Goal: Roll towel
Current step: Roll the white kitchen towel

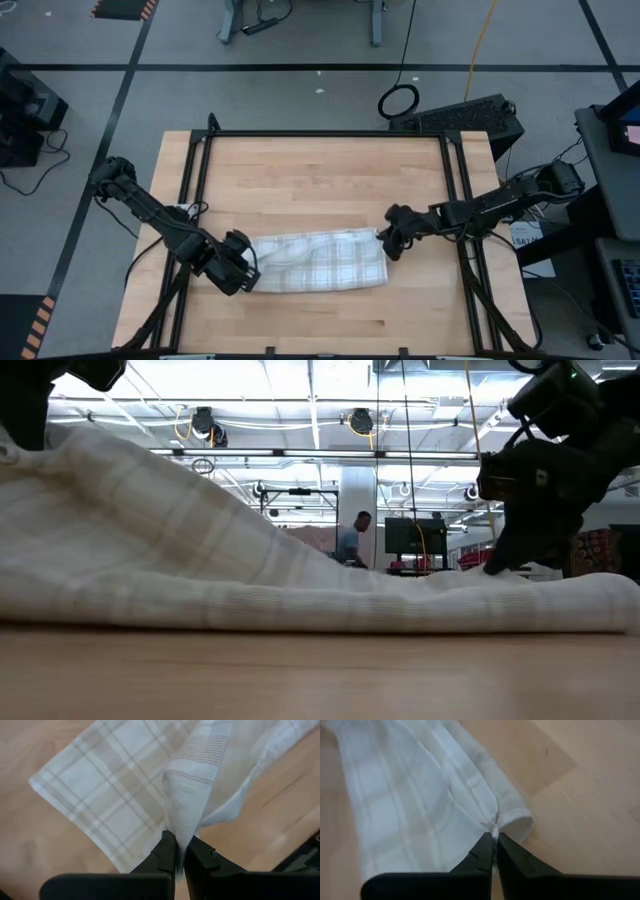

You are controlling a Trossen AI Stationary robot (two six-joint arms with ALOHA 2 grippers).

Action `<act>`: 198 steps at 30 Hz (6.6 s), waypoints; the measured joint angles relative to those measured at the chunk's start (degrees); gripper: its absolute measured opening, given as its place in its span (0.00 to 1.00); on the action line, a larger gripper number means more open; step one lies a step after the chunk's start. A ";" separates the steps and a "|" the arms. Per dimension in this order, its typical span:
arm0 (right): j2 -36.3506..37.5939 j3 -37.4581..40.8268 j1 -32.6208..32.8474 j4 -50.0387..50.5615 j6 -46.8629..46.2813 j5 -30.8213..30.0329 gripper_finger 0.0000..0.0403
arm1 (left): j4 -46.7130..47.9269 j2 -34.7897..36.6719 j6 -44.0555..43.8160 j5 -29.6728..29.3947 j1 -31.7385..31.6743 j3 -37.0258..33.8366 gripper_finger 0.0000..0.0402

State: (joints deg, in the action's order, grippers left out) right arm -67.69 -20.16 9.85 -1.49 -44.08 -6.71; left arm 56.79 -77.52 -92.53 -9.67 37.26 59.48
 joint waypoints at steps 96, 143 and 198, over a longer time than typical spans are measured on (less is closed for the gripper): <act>-19.21 -7.88 3.48 -26.67 -12.39 -9.42 0.01 | 8.41 -0.92 -11.72 -9.30 -3.54 -2.05 0.05; -15.05 -29.14 3.57 31.09 -0.67 8.28 0.00 | -6.14 -9.35 -8.82 -8.92 -5.52 -2.03 0.05; -12.38 -28.92 11.65 29.05 -3.88 5.04 0.00 | -7.02 -1.98 37.70 19.24 -33.11 -10.53 0.41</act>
State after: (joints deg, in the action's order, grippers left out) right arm -80.07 -49.08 21.50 27.55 -47.96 -1.67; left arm 49.77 -79.50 -54.83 9.56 4.14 48.95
